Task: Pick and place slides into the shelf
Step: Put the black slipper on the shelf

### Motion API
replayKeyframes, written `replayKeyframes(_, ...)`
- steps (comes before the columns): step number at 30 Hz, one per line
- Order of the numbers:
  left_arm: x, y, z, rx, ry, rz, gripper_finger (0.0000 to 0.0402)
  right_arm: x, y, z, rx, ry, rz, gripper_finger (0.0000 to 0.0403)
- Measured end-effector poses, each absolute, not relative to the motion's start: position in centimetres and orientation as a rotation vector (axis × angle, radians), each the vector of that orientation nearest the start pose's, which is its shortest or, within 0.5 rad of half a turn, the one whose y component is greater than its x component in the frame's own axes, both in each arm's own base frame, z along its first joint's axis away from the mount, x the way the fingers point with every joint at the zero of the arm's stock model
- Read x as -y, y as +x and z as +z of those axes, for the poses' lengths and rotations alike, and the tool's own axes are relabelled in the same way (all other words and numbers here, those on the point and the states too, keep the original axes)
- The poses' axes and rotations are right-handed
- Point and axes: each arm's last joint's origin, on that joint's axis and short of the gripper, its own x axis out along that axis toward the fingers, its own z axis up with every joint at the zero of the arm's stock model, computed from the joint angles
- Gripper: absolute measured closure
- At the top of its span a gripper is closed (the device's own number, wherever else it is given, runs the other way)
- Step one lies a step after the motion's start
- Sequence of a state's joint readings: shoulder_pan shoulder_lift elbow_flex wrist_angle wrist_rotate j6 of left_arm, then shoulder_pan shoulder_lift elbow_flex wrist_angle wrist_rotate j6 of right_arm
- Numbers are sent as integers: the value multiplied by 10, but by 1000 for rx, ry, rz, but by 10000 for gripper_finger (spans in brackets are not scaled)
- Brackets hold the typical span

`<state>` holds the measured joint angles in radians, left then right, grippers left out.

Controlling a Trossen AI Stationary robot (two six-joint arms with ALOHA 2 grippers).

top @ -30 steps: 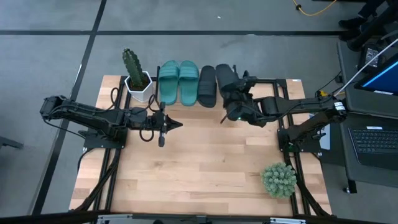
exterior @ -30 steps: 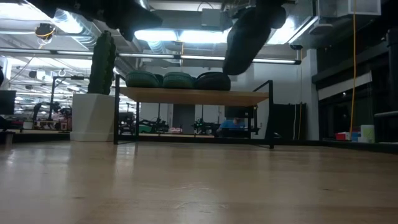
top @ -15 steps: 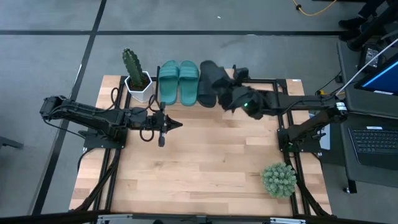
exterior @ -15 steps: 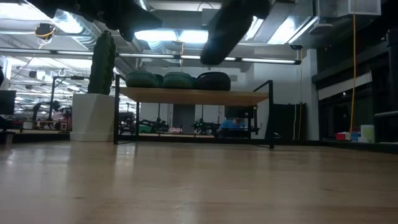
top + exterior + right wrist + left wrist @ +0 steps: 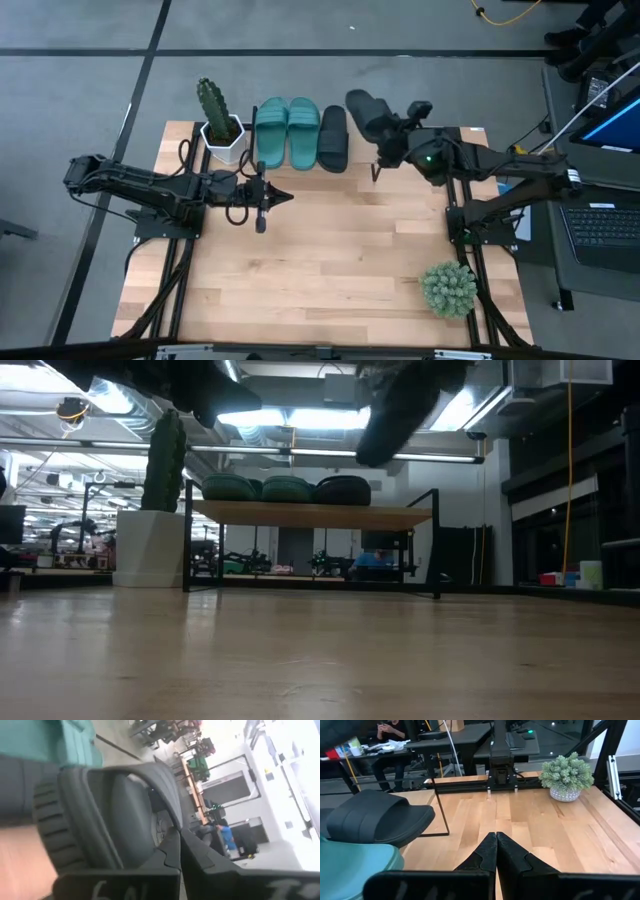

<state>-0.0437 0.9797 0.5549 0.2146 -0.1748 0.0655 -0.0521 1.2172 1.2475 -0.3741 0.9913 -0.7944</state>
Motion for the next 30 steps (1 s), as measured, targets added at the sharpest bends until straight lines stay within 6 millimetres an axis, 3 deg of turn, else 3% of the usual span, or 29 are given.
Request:
replayKeyframes(5, 3, 215, 257, -206, 102, 130, 401, 36, 233, 363, -631, -843, -900, 403)
replayKeyframes(11, 3, 215, 257, -202, 90, 129, 401, 38, 236, 329, -695, -883, -1004, 403)
replayKeyframes(23, 2, 215, 257, -206, 84, 135, 401, 41, 275, 294, -880, -969, -1049, 403)
replayKeyframes(30, 2, 215, 257, -211, 84, 130, 401, 42, 282, 284, -935, -1004, -1059, 403)
